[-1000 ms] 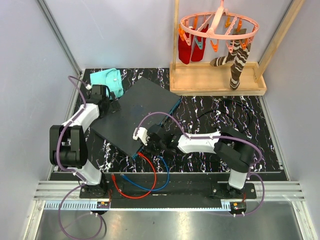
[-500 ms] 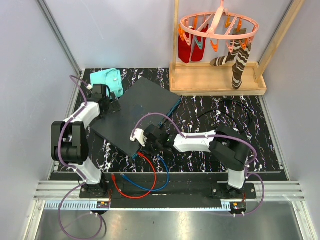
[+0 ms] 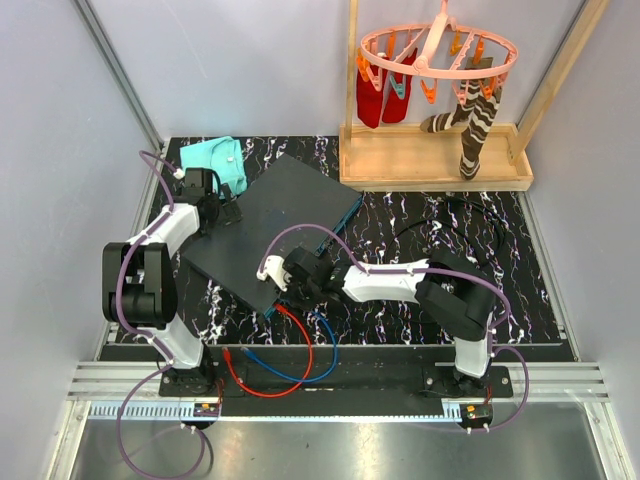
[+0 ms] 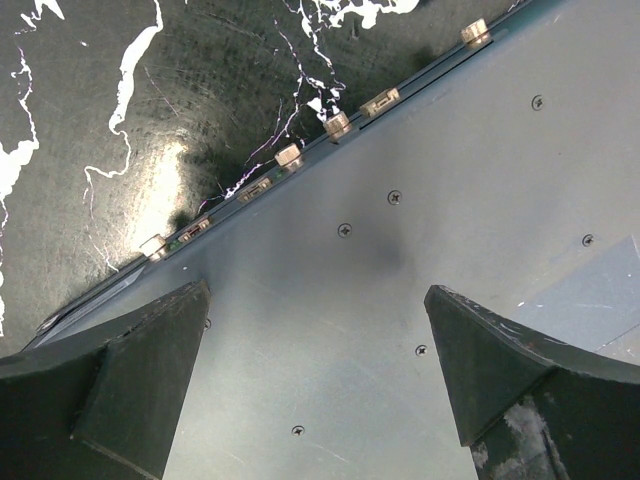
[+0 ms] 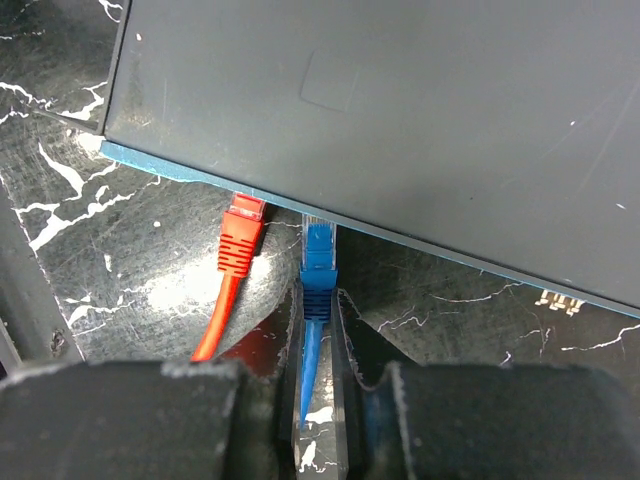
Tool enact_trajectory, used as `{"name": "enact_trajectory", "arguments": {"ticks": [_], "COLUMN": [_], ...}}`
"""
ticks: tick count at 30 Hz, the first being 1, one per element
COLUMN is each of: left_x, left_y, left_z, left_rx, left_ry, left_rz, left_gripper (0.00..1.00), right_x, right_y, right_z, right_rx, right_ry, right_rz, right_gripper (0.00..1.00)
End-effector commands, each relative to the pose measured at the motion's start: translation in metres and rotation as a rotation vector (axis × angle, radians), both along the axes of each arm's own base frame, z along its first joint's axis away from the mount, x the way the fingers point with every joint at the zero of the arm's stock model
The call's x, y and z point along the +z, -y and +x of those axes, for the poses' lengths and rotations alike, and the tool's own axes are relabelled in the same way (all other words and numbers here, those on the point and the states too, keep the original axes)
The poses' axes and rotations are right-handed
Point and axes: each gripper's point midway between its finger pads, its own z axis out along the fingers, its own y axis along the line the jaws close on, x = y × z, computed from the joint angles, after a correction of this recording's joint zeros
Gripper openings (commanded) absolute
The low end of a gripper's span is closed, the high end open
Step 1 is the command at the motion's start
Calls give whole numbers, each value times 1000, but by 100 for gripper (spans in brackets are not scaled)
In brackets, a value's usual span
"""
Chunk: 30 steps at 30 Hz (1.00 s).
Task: Insert the plug into the switch port
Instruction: Insert the connector into the switch port.
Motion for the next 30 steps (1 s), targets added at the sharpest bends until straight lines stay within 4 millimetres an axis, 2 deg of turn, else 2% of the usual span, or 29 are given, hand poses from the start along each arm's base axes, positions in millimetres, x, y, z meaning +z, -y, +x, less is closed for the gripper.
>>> {"name": "enact_trajectory", "arguments": {"ticks": [1, 23, 30], "left_x": [4, 4, 3], "left_y": [8, 11, 12], "left_z": [10, 9, 8], "left_rx": [-10, -12, -14], "left_ry": [20, 18, 15], "left_rz": [-49, -70, -71], "left_gripper": [99, 99, 99], "right_x": [14, 9, 18], "right_y": [-18, -20, -24], "right_z": [2, 3, 7], "right_rx": [-8, -109, -138], "right_ry": [12, -48, -49], "right_rz": [48, 43, 66], "right_gripper": [0, 0, 0]}}
